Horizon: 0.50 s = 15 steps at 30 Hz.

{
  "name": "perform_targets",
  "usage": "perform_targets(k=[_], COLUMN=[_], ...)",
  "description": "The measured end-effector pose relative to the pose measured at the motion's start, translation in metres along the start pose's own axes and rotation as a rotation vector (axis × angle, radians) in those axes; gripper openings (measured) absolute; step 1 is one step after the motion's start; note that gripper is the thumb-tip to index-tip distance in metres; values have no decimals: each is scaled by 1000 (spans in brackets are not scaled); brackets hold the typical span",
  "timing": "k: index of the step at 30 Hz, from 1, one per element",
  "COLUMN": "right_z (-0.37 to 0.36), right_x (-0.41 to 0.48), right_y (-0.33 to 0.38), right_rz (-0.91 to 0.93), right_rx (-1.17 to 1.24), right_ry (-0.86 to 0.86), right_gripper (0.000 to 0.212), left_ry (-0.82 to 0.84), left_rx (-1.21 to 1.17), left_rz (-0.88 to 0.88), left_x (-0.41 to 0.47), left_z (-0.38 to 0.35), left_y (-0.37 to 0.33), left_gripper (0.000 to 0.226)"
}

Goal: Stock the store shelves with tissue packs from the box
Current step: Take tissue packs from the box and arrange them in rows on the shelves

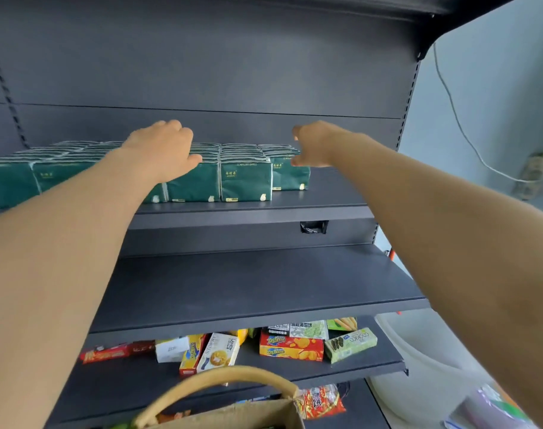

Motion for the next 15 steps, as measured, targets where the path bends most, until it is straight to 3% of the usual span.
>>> perform_targets(k=[7, 15], right_z=[45, 48], right_x=[-60, -150], right_y=[33, 58], right_rz=[67, 128], right_rx=[97, 154], right_ry=[-169, -139], right_gripper=[54, 51], left_ry=[-112, -1], left_rx=[97, 174], left_rz=[88, 107], left_x=[-83, -177], left_z=[79, 104], left_y=[9, 1], left_gripper=[48, 47])
Point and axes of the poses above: each hand's wrist, its own x-axis towards the middle knuckle, its own z-axis out of the back of the hand, y = z × x, the point moved 5 cm from there along x, towards the middle knuckle, and after that the axes turned 3 degrees about -z, right-handed, at the moved point
